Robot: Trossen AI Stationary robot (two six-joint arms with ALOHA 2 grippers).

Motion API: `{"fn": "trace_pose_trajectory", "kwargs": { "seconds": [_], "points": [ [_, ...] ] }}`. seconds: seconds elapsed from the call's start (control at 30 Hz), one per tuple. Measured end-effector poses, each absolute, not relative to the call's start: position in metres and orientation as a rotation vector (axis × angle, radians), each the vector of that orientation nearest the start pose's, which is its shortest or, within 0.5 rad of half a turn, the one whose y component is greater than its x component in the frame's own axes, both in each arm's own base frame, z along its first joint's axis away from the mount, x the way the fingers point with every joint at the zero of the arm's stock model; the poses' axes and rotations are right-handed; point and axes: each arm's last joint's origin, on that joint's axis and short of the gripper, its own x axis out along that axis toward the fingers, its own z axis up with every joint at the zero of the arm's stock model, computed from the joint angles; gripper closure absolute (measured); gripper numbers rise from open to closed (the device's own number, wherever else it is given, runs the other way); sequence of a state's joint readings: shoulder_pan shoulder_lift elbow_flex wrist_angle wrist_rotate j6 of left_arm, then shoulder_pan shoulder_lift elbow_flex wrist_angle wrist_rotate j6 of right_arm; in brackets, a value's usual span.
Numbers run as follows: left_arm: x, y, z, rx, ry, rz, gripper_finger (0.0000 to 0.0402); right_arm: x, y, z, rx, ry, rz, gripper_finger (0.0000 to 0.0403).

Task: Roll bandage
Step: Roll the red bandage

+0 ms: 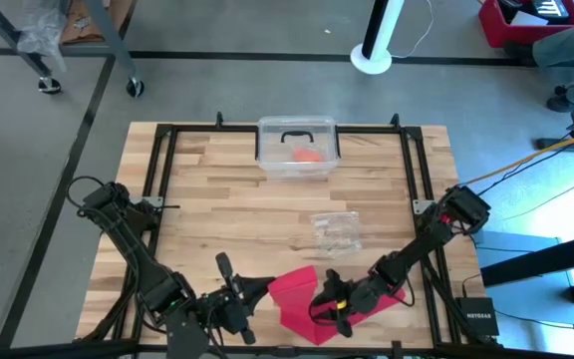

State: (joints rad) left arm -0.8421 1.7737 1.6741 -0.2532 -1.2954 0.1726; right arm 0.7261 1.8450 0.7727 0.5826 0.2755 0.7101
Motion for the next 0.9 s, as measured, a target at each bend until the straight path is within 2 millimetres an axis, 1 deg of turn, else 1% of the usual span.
{"fn": "trace_pose_trajectory", "kwargs": {
  "seconds": [0.13,0.27,0.37,0.43,0.53,0.6,0.67,0.7,0.73,0.83,0.9],
  "points": [
    [0.283,-0.275,0.371,0.481,0.211,0.435,0.0389,0.269,0.229,0.129,0.452,0.550,0.264,0.0237],
    [0.283,-0.275,0.371,0.474,0.209,0.435,0.0389,0.280,0.233,0.125,0.422,0.508,0.156,0.0237],
    [0.282,-0.276,0.371,0.474,0.208,0.433,0.0389,0.284,0.234,0.119,0.369,0.579,0.117,0.0238],
    [0.282,-0.276,0.371,0.474,0.208,0.433,0.0389,0.285,0.234,0.118,0.344,0.609,0.094,0.0245],
    [0.282,-0.276,0.371,0.478,0.209,0.433,0.0389,0.287,0.236,0.121,0.307,0.602,0.087,0.0281],
    [0.281,-0.277,0.371,0.481,0.208,0.433,0.0389,0.288,0.236,0.122,0.255,0.610,0.088,0.0323],
    [0.277,-0.280,0.372,0.508,0.207,0.452,0.0389,0.288,0.236,0.122,0.209,0.624,0.100,0.0374],
    [0.273,-0.283,0.372,0.531,0.206,0.474,0.0389,0.289,0.237,0.123,0.194,0.628,0.110,0.0388],
    [0.269,-0.286,0.373,0.551,0.203,0.503,0.0389,0.288,0.238,0.123,0.183,0.637,0.122,0.0392],
    [0.254,-0.296,0.379,0.583,0.191,0.593,0.0389,0.284,0.237,0.118,0.145,0.694,0.110,0.0387],
    [0.245,-0.304,0.383,0.605,0.189,0.585,0.0389,0.281,0.234,0.115,0.119,0.728,0.077,0.0396]
  ]
}}
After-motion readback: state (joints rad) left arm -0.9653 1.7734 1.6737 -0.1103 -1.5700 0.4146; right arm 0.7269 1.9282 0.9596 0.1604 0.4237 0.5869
